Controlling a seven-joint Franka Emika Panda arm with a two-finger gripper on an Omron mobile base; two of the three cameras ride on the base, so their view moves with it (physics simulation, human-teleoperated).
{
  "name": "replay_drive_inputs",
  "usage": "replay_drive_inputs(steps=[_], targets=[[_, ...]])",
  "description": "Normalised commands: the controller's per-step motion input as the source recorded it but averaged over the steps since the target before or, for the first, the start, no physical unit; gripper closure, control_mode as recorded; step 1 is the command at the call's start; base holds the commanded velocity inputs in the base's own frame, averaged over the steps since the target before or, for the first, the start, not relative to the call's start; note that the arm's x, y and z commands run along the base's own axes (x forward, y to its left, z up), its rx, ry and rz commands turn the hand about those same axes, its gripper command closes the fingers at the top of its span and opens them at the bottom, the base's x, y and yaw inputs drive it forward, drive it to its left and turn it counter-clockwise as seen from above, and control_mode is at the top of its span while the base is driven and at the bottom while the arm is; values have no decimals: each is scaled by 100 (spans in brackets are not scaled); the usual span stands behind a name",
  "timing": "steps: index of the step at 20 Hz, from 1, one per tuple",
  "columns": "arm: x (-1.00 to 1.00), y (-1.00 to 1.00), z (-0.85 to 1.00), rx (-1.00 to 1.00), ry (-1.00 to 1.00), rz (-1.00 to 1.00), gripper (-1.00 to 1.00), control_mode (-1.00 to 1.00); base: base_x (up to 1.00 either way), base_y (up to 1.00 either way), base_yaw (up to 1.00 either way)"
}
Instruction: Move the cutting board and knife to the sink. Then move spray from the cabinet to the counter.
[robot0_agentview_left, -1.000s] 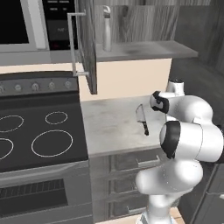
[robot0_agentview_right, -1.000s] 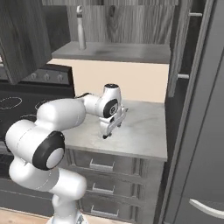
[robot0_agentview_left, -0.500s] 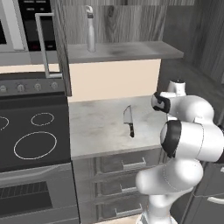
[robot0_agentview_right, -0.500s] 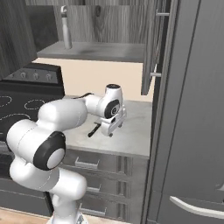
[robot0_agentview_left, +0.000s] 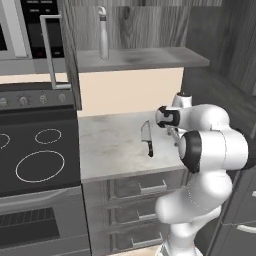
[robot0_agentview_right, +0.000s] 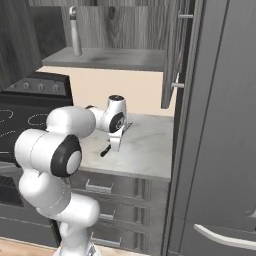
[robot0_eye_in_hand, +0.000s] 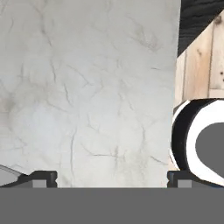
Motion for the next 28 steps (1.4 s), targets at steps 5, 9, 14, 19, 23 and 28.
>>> replay_drive_inputs(steps=[5,9,14,19,23,28], targets=[[36,39,-10,-1,0,83,-100,-100,0,0,0],[7,13,-19,-1,0,100,-100,-100,0,0,0],[9,8,0,-19,0,89,-100,-100,0,0,0],[34,1,-15,-23,0,45,-100,-100,0,0,0],[23,4,-51,-2,-3,12,-100,-100,0,0,0],[3,6,-42,2,-3,-3,-100,-100,0,0,0]])
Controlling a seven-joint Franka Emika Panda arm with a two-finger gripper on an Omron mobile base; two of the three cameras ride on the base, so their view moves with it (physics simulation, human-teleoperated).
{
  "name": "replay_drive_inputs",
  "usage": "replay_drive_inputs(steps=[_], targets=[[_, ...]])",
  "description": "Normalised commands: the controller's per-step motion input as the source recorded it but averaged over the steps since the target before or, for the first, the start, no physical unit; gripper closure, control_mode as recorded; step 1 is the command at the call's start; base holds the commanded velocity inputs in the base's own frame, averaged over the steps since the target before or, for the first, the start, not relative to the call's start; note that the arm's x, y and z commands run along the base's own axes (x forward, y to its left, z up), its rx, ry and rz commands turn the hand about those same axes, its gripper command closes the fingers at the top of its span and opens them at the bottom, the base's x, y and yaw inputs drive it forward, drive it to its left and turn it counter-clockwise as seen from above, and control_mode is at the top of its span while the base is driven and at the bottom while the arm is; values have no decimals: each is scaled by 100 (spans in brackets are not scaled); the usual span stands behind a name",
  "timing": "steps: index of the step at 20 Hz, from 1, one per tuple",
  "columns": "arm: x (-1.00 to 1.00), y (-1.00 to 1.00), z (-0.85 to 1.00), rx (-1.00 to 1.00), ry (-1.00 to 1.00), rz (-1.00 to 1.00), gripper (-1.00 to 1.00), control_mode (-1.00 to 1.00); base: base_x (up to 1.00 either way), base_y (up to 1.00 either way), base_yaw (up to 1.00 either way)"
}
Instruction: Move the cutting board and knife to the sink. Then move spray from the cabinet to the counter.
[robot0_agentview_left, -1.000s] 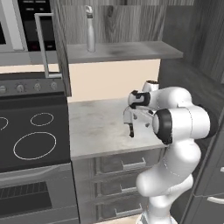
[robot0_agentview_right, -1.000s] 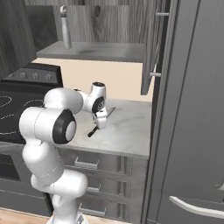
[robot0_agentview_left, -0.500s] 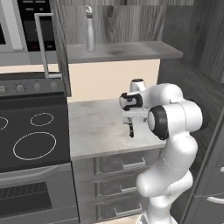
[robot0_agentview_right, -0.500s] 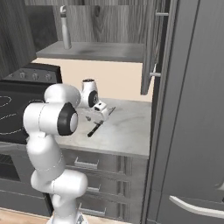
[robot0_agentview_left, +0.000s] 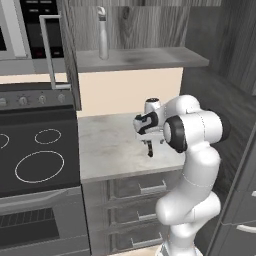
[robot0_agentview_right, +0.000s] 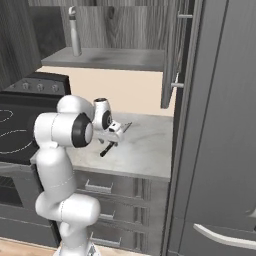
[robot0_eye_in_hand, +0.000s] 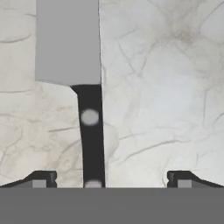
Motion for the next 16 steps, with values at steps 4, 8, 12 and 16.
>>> replay_drive_inputs(steps=[4,8,12,16], targets=[[6,5,-43,4,0,-7,-100,-100,0,0,0],[0,22,-39,4,0,-4,-100,-100,0,0,0],[11,29,-29,8,0,0,-100,-100,0,0,0],[3,6,-31,7,0,0,-100,-100,0,0,0]])
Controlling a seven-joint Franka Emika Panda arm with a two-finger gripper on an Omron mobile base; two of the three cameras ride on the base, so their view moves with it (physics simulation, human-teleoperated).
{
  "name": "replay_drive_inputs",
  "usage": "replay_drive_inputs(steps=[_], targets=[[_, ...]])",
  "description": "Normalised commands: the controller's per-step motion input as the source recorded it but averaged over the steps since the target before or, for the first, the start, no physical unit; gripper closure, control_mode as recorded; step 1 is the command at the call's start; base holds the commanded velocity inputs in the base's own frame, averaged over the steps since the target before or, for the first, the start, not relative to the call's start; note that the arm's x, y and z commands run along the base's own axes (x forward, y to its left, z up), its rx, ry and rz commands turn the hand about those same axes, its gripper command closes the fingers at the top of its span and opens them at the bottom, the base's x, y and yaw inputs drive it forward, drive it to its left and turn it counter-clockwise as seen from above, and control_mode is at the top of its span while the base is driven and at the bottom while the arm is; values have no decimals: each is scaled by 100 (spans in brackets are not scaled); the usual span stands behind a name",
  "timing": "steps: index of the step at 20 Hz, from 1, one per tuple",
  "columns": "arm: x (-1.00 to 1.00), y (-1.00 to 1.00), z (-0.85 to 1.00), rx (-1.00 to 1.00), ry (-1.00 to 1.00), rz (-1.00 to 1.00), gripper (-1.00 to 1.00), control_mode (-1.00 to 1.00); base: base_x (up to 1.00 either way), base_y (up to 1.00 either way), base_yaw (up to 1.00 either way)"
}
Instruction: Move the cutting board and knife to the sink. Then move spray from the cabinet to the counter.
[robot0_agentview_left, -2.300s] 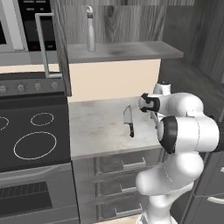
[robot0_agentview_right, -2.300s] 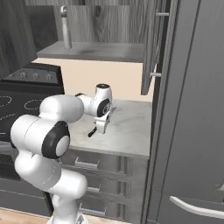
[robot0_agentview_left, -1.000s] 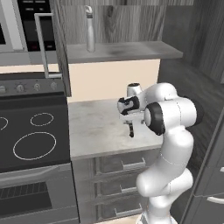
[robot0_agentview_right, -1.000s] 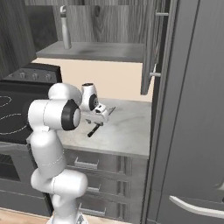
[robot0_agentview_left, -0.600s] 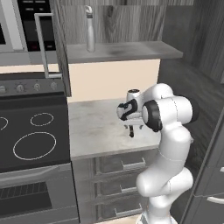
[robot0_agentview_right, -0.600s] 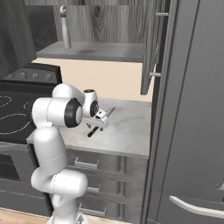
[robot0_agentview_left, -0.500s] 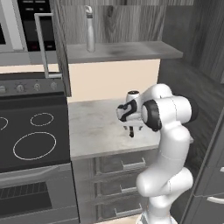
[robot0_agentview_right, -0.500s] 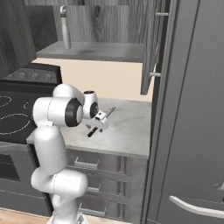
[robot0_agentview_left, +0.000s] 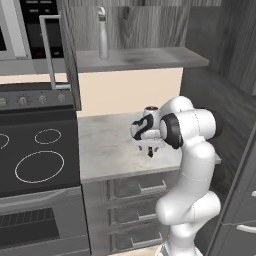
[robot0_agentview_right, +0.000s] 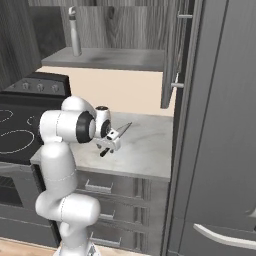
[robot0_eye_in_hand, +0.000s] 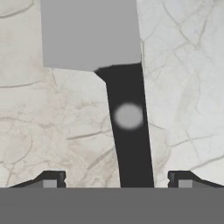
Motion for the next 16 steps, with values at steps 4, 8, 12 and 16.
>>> replay_drive_inputs(steps=[4,8,12,16], targets=[[0,0,-46,13,0,0,-100,-100,0,0,0],[0,5,-60,17,0,0,100,-100,0,0,0],[0,31,-100,-20,4,2,100,-100,0,0,0],[4,60,-83,-33,8,3,100,-100,0,0,0]])
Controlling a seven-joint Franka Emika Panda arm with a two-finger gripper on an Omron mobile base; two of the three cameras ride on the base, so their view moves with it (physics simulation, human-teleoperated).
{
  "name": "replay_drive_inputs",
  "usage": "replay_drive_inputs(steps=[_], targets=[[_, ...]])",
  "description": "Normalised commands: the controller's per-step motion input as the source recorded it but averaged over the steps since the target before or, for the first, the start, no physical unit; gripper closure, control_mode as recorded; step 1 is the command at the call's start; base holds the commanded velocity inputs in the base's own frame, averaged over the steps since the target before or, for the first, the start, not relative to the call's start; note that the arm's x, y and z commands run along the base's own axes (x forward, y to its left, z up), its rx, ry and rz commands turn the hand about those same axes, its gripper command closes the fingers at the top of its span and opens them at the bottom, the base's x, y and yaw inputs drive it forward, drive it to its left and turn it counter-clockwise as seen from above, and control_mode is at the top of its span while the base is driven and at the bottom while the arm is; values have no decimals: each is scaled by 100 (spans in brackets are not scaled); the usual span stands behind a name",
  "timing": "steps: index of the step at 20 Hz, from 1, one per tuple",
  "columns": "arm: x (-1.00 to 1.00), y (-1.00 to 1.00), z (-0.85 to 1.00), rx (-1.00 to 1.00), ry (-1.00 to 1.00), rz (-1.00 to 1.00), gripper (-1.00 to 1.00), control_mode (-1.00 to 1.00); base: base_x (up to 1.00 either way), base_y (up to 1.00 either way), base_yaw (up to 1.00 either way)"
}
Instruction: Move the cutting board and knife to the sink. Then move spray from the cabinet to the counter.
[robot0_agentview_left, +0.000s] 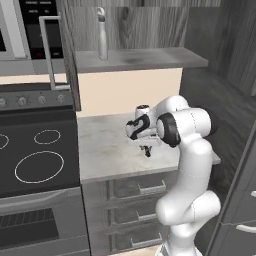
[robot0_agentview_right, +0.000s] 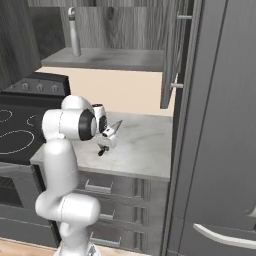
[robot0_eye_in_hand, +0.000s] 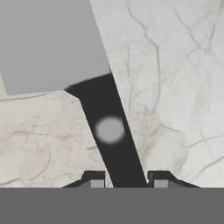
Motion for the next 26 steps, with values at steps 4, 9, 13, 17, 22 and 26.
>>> replay_drive_inputs(steps=[4,9,13,17,22,26], targets=[[-4,43,-78,-29,3,2,100,-100,0,0,0],[-35,4,-24,4,-1,0,100,-100,0,0,0],[-25,0,-1,2,-16,0,100,-100,0,0,0],[-67,0,32,13,-30,0,100,-100,0,0,0],[-77,0,75,19,-24,0,100,-100,0,0,0],[-56,0,81,24,1,0,100,-100,0,0,0]])
